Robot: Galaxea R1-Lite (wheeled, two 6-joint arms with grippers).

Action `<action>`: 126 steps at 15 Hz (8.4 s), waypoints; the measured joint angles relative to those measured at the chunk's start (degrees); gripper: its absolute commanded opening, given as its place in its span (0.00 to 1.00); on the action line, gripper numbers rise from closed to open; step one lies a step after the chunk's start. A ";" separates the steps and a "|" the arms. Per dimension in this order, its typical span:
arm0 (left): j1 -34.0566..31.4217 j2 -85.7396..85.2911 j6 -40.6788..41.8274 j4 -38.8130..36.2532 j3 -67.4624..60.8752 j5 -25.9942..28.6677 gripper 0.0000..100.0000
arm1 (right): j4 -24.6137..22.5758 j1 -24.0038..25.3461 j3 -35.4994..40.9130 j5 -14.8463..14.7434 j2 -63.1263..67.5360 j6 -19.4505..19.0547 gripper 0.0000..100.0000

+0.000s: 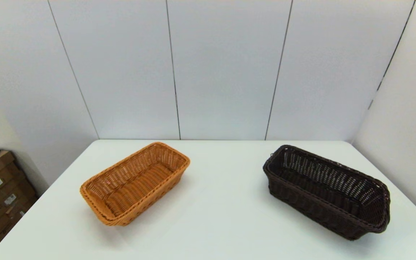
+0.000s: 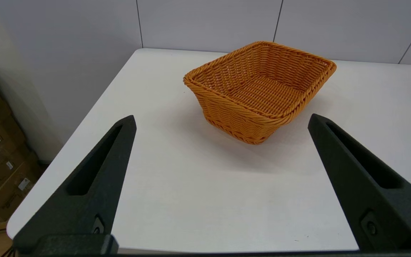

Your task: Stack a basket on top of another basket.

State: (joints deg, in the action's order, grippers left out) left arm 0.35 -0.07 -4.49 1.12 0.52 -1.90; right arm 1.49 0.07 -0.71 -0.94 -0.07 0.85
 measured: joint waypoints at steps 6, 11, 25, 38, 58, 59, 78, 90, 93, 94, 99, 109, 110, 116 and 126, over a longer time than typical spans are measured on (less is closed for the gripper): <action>0.00 0.00 0.33 0.02 0.00 0.01 1.00 | 0.00 0.00 0.00 -0.02 0.00 0.02 1.00; 0.00 0.00 0.27 0.00 0.00 0.01 1.00 | -0.01 0.00 0.00 -0.02 0.00 0.02 1.00; -0.22 36.69 -12.21 19.76 62.49 -7.88 1.00 | -0.01 0.00 0.00 -0.02 0.00 0.02 1.00; 0.90 94.48 -42.67 67.60 97.82 3.85 1.00 | 0.00 0.00 0.00 -0.02 0.00 0.02 1.00; -4.43 120.55 -36.47 61.89 87.13 12.70 1.00 | -0.01 0.00 0.00 -0.02 0.00 0.02 1.00; -4.40 121.80 -36.44 61.70 87.35 12.64 1.00 | -0.01 0.00 0.00 -0.02 0.00 0.02 1.00; -2.94 128.73 -38.12 44.79 82.60 12.98 0.00 | 0.00 0.00 0.00 -0.02 0.00 0.02 1.00; -8.27 119.48 -33.83 52.52 86.08 25.73 0.00 | -0.01 0.00 0.00 -0.02 0.00 0.02 1.00; -11.48 115.84 -28.70 60.67 91.43 31.44 0.00 | -0.01 0.00 0.00 -0.05 0.00 0.00 1.00; -12.14 114.63 -26.66 63.16 92.94 32.20 0.00 | -0.01 0.00 0.00 -0.02 0.00 0.02 1.00; -12.78 108.89 -15.14 71.92 99.41 34.89 0.00 | 0.00 0.00 0.00 -0.02 0.00 0.02 1.00; -1.76 117.58 -1.84 72.44 111.13 36.84 0.00 | 0.00 0.00 0.00 -0.02 0.00 0.02 1.00; 0.06 118.96 -1.82 71.67 111.76 36.79 0.00 | 0.00 0.00 0.00 -0.02 0.00 0.02 1.00; 9.34 126.53 -1.85 64.11 112.48 33.29 0.00 | 0.00 0.00 0.00 -0.02 0.00 0.02 1.00; 13.59 135.35 -0.37 55.80 112.51 27.75 0.00 | 0.00 0.00 0.00 -0.05 0.00 0.02 1.00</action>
State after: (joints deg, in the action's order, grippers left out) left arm 13.95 135.28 -4.85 56.92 113.03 25.84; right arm 1.49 0.07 -0.71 -0.99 -0.07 0.88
